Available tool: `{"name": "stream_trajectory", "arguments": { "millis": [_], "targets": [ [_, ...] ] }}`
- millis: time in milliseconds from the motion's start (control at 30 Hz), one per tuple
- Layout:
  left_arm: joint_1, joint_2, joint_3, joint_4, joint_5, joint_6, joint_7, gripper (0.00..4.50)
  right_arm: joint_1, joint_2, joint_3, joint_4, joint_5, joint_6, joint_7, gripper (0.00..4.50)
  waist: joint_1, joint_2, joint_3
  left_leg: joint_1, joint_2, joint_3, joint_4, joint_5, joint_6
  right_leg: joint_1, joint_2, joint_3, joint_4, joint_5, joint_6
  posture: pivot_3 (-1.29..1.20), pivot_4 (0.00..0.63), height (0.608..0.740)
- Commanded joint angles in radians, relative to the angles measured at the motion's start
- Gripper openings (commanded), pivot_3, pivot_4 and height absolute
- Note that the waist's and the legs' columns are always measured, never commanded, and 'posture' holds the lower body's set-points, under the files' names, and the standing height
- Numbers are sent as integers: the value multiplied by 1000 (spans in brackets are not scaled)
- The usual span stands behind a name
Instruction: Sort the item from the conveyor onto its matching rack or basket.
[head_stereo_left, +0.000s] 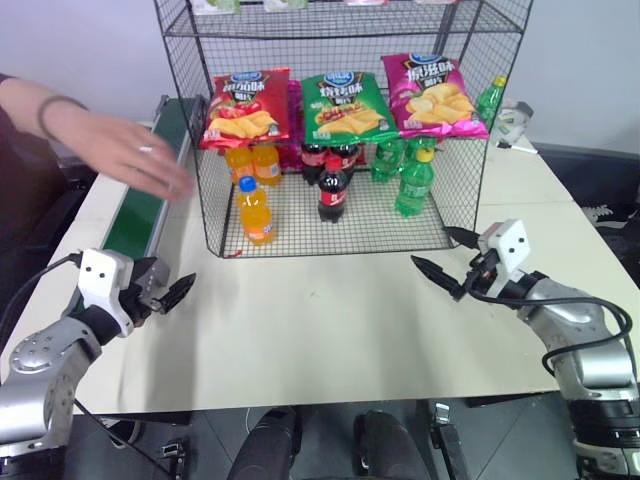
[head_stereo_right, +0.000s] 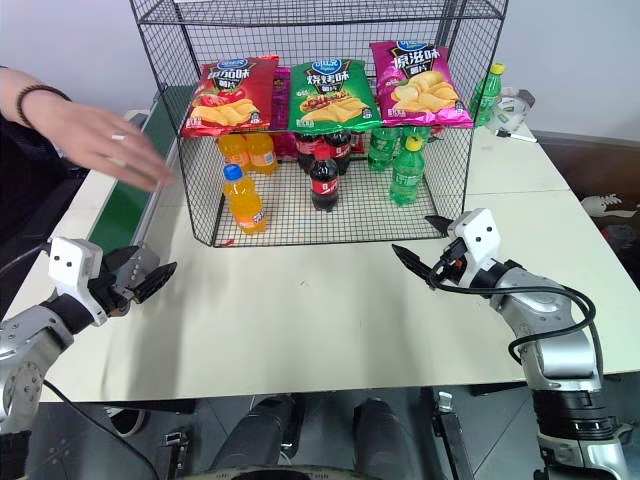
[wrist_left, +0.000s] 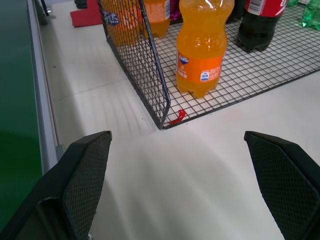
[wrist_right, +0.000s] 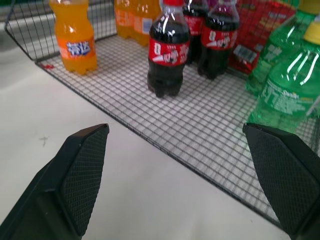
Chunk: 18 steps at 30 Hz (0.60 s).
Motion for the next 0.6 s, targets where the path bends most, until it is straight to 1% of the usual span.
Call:
{"name": "stream_trajectory", "arguments": {
  "millis": [33,133,400,433,567,600],
  "targets": [
    [1,-1,10,0,4,-32,-1,4445,-23,41,-14,-25,10,-69,-13,4500,0,0,0,0,0,0,0,0,0,0,0,0,0,0,0,0,150,740],
    [1,-7,4,1,6,-40,1,4445,-28,67,-3,-28,0,-100,-18,4500,0,0,0,0,0,0,0,0,0,0,0,0,0,0,0,0,150,740],
    [4,-14,-5,2,12,-48,-6,4445,-32,95,19,-70,7,-95,-24,4500,0,0,0,0,0,0,0,0,0,0,0,0,0,0,0,0,150,740],
    [3,-14,-5,5,12,-48,-7,4445,-37,98,24,-74,0,-92,-31,4500,0,0,0,0,0,0,0,0,0,-1,0,0,0,0,0,0,150,740],
    [-3,-12,-8,14,13,-51,-8,4445,-39,89,33,-95,66,-16,8,4500,-1,0,0,0,0,0,0,0,0,-1,0,0,0,0,0,0,150,740],
    [-5,-12,-9,16,13,-52,-8,4445,-46,91,32,-90,44,-38,-4,4500,0,0,0,0,0,0,0,0,0,-1,0,0,0,0,0,0,150,740]
  ]
}}
